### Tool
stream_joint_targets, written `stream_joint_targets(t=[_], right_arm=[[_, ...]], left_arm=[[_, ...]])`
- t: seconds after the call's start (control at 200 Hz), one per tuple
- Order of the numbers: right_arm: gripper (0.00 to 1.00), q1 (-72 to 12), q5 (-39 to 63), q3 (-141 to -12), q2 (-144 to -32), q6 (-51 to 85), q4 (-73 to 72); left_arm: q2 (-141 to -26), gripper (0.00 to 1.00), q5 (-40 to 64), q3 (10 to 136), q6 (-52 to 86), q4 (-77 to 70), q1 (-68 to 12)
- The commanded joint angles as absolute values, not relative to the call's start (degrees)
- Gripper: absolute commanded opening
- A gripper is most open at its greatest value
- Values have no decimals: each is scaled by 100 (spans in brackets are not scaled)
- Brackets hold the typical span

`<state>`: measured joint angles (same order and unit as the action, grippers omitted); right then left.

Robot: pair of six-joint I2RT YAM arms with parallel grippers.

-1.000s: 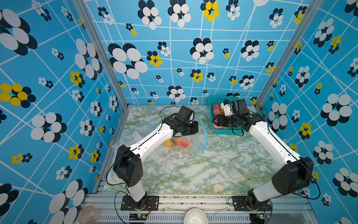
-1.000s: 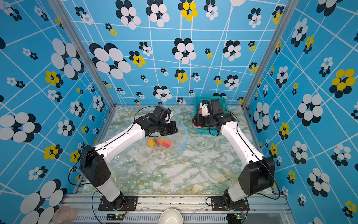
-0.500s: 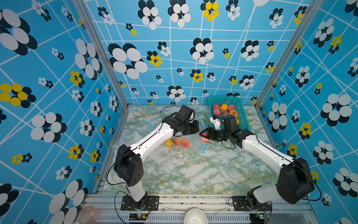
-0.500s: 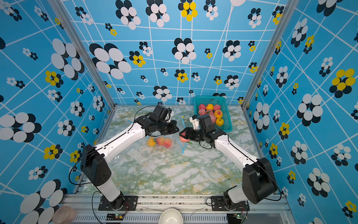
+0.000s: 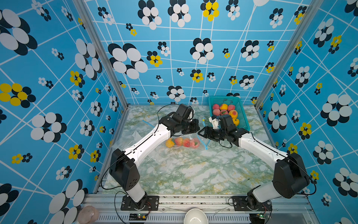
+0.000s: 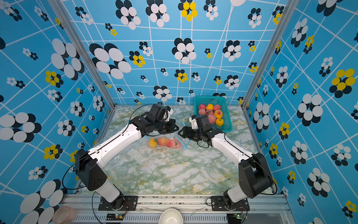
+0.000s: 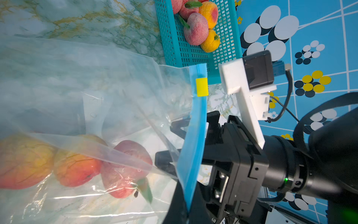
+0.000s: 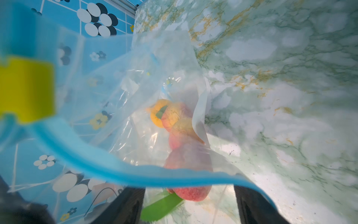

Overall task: Place the peach in a zip-top bag and seal the zipper
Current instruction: Place the peach in the zipper food storage bag, then adjust the zipper food storage bag at the center of the board.

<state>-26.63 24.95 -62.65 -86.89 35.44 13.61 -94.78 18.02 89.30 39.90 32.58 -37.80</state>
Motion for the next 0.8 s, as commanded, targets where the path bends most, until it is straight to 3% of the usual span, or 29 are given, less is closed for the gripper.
stream_joint_targets(t=[0.0,0.305,0.635,0.795], right_arm=[[75,-2698,2203,-6447,-8340,3518,1770],[63,-2322,1596,-6302,-7656,2932,2522],[59,-2494,1828,-5964,-8151,2877,1950],[50,-2504,1841,-5946,-8504,2993,1593]], left_arm=[[-9374,0,1772,8875,3982,3146,-3805],[-9372,0,1653,8842,3920,3182,-3783],[-9313,0,1667,8850,3938,3146,-3806],[-9260,0,1655,8851,3929,3164,-3828]])
